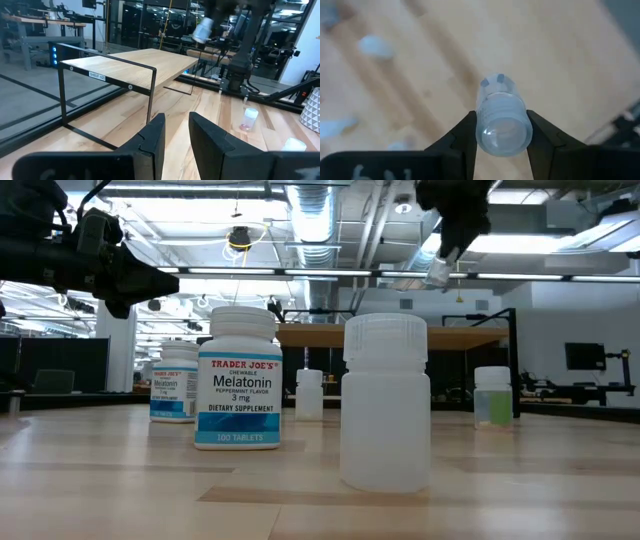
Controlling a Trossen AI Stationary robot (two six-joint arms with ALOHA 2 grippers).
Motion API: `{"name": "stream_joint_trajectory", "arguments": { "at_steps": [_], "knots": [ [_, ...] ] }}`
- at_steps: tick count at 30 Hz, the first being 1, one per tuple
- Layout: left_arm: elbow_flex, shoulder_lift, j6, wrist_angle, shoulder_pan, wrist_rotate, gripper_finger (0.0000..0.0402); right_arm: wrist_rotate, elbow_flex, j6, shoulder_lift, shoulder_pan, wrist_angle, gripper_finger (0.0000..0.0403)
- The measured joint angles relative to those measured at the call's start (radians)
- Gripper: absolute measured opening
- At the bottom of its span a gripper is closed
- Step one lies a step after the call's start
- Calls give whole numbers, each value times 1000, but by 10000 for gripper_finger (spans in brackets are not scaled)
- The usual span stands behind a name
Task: Pick and place medicine bottles onto shelf by color
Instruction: Put the top right transparent pill bottle on the shelf
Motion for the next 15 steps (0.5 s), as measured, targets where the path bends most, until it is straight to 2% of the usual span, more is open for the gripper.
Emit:
{"name": "stream_joint_trajectory", "arguments": {
  "at_steps": [7, 15],
  "knots": [
    [0, 0, -1, 0, 0, 0, 75, -30, 146, -165, 192, -242, -73, 144],
    [0, 0, -3, 0, 0, 0, 75, -87, 283, -253, 379, -353, -163, 146]
  ]
}}
